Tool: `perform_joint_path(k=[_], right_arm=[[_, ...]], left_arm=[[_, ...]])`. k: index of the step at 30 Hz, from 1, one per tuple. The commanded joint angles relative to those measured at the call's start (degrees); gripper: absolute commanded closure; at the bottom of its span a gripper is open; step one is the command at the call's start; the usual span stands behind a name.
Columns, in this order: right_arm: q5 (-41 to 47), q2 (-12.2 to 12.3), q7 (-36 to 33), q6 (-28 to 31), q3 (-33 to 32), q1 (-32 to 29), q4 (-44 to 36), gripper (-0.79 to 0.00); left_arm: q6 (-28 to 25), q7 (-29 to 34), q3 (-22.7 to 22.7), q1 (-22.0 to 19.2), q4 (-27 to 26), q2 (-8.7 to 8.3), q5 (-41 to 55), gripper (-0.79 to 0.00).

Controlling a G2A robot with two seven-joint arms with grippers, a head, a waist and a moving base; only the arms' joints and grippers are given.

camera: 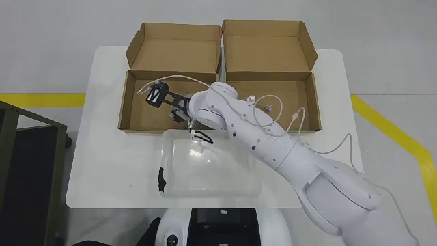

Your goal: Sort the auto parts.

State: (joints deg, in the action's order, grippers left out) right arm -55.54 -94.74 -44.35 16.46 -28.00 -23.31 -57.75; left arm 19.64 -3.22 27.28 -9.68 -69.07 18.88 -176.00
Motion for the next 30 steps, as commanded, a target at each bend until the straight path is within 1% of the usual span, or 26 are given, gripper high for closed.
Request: perform_joint_path(k=[1,3,4,5,7,12,18,24,30], right_arm=[[-0.7,0.4,-0.3,0.0,-1.1,-0.3,-2.2,-0.486],[-1.6,1.0,-0.5,-0.1,-2.3,-1.1,-5.1,-0.594],[-2.2,1.3,-0.6,-0.2,-2.9,-1.7,-6.9,-0.619],[-2.5,1.8,-0.5,-0.1,-3.7,-2.5,-8.7,-0.683],[-3.8,2.8,0.0,0.6,-5.4,-4.5,-12.8,-0.785],[-8.0,5.8,0.5,2.3,-10.8,-11.5,-23.6,-0.785],[-12.6,9.7,2.0,6.1,-19.5,-22.9,-36.5,-0.785],[-19.1,13.1,9.3,8.6,-30.2,-35.6,-47.7,-0.785],[-23.2,15.4,16.2,11.0,-40.1,-45.9,-55.3,-0.785]], left_arm=[[0.0,0.0,0.0,0.0,0.0,0.0,0.0,-0.785],[0.0,0.0,0.0,0.0,0.0,0.0,0.0,-0.785],[0.0,0.0,0.0,0.0,0.0,0.0,0.0,-0.785],[0.0,0.0,0.0,0.0,0.0,0.0,0.0,-0.785],[0.0,0.0,0.0,0.0,0.0,0.0,0.0,-0.785],[0.0,0.0,0.0,0.0,0.0,0.0,0.0,-0.785],[0.0,0.0,0.0,0.0,0.0,0.0,0.0,-0.785],[0.0,0.0,0.0,0.0,0.0,0.0,0.0,-0.785],[0.0,0.0,0.0,0.0,0.0,0.0,0.0,-0.785]])
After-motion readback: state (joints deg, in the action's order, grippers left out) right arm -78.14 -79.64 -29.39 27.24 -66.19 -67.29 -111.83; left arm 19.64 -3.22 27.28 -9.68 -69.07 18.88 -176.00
